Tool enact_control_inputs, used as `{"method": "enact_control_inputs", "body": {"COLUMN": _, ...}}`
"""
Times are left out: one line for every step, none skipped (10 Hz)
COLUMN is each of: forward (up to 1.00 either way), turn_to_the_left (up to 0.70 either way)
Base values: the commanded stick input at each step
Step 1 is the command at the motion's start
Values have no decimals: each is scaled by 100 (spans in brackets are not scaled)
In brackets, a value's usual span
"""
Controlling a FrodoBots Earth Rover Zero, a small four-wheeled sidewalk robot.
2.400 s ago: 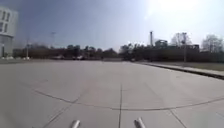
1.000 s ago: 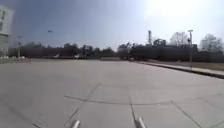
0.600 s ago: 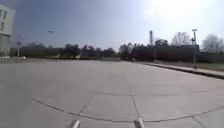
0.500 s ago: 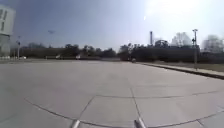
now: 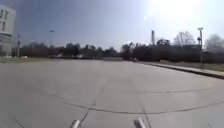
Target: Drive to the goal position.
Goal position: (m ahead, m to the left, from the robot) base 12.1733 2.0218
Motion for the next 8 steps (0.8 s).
{"method": "enact_control_inputs", "body": {"forward": 100, "turn_to_the_left": -32}}
{"method": "enact_control_inputs", "body": {"forward": 100, "turn_to_the_left": -28}}
{"method": "enact_control_inputs", "body": {"forward": 100, "turn_to_the_left": -11}}
{"method": "enact_control_inputs", "body": {"forward": 100, "turn_to_the_left": -2}}
{"method": "enact_control_inputs", "body": {"forward": 100, "turn_to_the_left": 0}}
{"method": "enact_control_inputs", "body": {"forward": 100, "turn_to_the_left": 0}}
{"method": "enact_control_inputs", "body": {"forward": 100, "turn_to_the_left": 0}}
{"method": "enact_control_inputs", "body": {"forward": 100, "turn_to_the_left": 0}}
